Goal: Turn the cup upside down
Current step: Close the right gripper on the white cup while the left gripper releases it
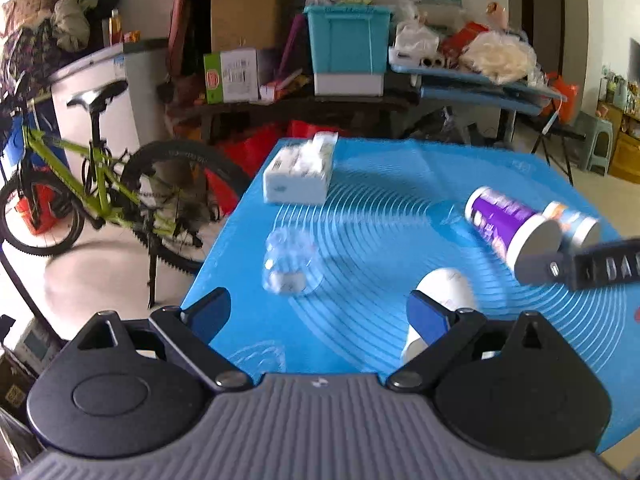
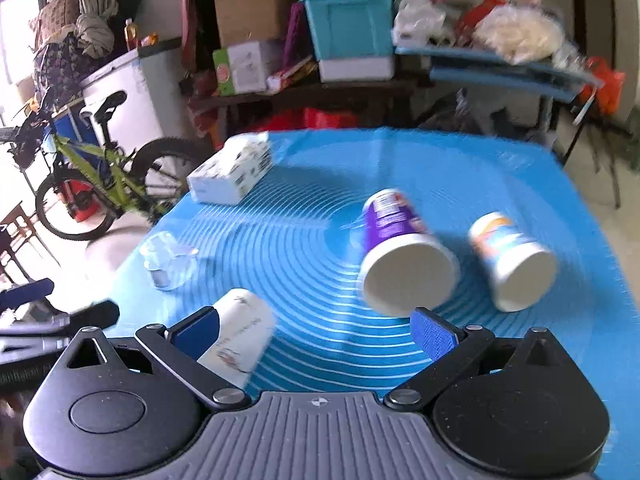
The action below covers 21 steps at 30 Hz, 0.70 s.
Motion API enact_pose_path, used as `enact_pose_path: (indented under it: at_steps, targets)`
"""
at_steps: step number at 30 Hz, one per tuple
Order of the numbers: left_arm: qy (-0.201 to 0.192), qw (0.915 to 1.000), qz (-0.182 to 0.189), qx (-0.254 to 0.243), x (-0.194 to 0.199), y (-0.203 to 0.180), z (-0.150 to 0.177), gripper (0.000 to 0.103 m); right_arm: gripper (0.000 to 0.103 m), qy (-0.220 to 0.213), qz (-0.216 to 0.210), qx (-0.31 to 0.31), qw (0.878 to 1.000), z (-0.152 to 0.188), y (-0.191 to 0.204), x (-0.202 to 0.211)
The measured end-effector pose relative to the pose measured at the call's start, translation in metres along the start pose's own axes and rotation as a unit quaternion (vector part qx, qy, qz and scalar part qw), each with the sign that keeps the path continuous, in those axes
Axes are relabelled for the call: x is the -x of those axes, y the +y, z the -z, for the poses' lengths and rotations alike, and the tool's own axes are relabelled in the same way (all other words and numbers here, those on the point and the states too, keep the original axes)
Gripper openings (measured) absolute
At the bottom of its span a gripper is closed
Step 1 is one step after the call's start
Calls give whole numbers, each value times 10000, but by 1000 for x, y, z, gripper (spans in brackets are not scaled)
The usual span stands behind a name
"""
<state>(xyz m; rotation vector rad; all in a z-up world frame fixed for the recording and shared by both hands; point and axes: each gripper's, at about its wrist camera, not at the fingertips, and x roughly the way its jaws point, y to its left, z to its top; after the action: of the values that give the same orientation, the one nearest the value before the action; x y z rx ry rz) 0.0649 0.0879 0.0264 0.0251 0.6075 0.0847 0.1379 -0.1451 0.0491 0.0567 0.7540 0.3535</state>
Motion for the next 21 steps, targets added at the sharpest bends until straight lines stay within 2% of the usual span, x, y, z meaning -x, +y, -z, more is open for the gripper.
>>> enact_pose_path:
  at_steps: [6, 11, 16, 18, 20, 21]
  targets:
    - [296, 9995, 74, -62, -21, 17, 23, 94, 97, 772, -395, -463, 9952, -15, 15, -50]
    - [439, 9988, 182, 85, -30, 27, 30, 94, 91, 1359, -326, -517, 9888, -11, 23, -88]
    - [484, 9985, 220, 139, -34, 30, 33, 94, 93, 1863, -865, -1211, 9712, -9, 11, -113]
    - [485, 9984, 251, 152, -34, 29, 34, 94, 85, 1956, -837, -1231, 9693, -14, 11, -116]
    - [450, 9985, 275, 156, -34, 28, 33, 94, 60, 2073, -1149, -1349, 9621, -16, 11, -119]
    - [427, 9985, 287, 164, -33, 28, 33, 94, 59, 2159, -1239, -1487, 9570, -16, 9, -121]
